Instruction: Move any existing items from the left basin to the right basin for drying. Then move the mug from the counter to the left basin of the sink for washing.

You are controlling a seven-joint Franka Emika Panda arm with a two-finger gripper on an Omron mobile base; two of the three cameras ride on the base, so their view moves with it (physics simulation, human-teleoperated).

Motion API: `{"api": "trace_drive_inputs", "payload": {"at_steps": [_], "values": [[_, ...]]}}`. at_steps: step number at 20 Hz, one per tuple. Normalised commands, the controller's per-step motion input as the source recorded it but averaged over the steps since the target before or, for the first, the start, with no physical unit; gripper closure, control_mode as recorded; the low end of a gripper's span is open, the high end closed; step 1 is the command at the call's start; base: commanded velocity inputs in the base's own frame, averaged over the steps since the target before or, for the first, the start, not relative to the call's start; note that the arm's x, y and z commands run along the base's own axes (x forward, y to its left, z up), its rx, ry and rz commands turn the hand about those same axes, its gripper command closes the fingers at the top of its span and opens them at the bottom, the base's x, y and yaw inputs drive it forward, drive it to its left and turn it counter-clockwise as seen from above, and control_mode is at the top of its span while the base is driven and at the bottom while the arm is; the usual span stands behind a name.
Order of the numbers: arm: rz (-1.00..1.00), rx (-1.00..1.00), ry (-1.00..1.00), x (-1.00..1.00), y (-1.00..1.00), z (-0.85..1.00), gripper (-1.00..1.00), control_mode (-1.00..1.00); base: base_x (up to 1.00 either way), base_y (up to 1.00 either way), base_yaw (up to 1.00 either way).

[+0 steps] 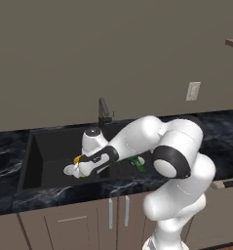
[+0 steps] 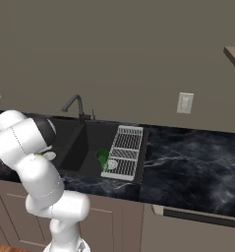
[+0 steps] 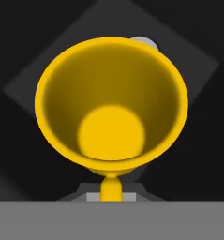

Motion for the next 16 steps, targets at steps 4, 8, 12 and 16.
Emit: {"api": "trace_drive_inputs", "payload": {"at_steps": [4,8,12,16], "values": [[0.00,0.00,0.00,0.10,0.00,-0.17,1.00,-1.00,0.00,0.00,0.00],[0.00,0.00,0.00,0.12,0.00,-0.20,1.00,-1.00,0.00,0.00,0.00],[0.00,0.00,0.00,0.13,0.00,-0.16,1.00,-1.00,0.00,0.00,0.00],[0.00,0.00,0.01,0.19,0.00,-0.12,1.00,-1.00,0.00,0.00,0.00]]}}
